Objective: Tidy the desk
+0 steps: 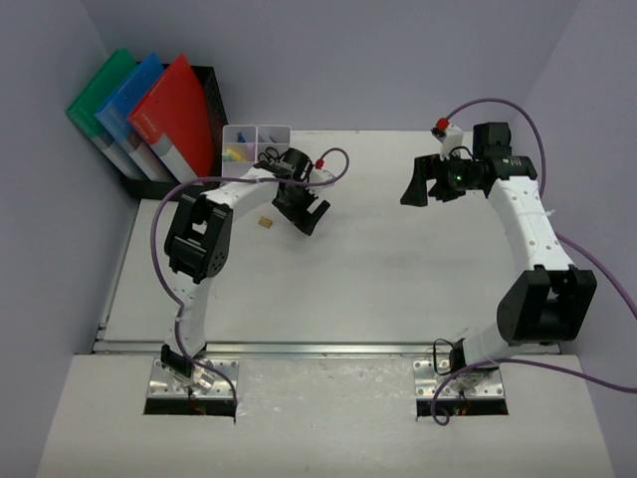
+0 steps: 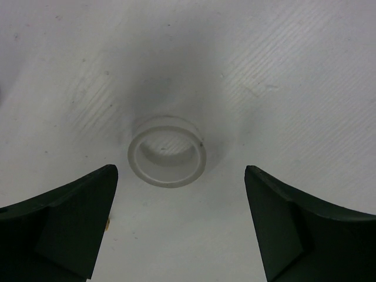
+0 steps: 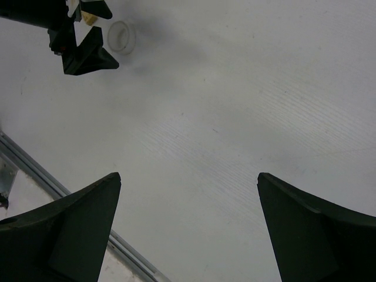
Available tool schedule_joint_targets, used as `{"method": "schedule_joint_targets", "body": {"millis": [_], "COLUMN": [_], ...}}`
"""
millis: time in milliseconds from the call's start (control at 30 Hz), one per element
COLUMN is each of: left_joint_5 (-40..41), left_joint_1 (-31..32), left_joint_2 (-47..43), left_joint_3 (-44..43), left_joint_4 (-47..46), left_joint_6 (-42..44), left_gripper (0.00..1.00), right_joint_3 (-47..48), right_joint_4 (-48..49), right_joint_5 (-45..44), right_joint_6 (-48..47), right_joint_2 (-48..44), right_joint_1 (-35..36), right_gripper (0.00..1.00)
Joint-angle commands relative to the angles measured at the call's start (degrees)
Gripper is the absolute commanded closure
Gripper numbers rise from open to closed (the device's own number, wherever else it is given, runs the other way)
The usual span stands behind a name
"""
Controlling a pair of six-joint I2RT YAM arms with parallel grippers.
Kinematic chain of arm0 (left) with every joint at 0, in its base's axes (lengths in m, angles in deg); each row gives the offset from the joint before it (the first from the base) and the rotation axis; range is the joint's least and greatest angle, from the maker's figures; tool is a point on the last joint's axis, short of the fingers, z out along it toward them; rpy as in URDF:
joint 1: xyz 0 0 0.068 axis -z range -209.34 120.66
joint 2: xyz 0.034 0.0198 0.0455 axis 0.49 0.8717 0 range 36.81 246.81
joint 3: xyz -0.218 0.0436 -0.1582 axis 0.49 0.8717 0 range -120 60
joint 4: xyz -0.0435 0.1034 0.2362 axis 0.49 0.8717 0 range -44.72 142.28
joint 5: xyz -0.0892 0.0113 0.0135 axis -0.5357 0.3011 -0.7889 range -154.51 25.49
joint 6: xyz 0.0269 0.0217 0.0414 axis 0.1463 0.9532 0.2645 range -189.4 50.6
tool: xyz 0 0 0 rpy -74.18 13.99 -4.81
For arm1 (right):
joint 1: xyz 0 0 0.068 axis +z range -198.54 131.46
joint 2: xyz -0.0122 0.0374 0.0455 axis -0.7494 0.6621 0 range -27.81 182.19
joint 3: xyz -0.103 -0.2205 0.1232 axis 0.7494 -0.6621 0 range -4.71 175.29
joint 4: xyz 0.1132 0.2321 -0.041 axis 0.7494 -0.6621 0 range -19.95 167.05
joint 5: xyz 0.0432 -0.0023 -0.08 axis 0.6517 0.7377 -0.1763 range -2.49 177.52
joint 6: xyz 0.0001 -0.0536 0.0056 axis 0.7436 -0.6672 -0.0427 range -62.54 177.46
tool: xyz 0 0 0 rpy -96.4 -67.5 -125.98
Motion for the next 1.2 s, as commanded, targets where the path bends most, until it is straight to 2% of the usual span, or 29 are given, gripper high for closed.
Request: {"method": "schedule_joint_targets", "body": {"millis": [0, 133, 333, 767, 867, 1167], "left_joint_5": [2.57, 4.90, 9.21, 10.47, 10.47, 9.47], "left_joint_1": [3.02, 3.90, 4.96, 4.87, 4.87, 4.96], "left_joint_2": [1.66, 3.11, 9.63, 13.83, 13.36, 9.29], "left_joint_3": [-2.11, -3.30, -13.18, -18.98, -18.52, -17.03], "left_joint_4": [0.45, 1.08, 9.68, 11.78, 11.32, 7.53], "left_joint_6": [0.18, -0.07, -0.32, -0.59, -0.50, 0.17], "left_gripper": [0.16, 0.21, 0.29, 0.33, 0.39, 0.70], "right_joint_3": [-0.28, -0.55, -0.53, -0.92, -1.00, -1.34], "right_joint_4": [1.02, 1.18, 1.21, 1.45, 1.36, 1.62], "right_joint_5": [0.19, 0.32, 0.73, 0.61, 0.61, 0.70], "right_joint_6": [-0.35, -0.35, -0.24, -0.27, -0.27, -0.27], "right_joint_2": [-2.75, -3.02, -3.02, -3.57, -3.73, -4.06], "right_joint_1": [-0.15, -0.15, -0.15, -0.15, -0.23, -0.16], "right_gripper": [0.01, 0.01, 0.01, 0.01, 0.01, 0.01]}}
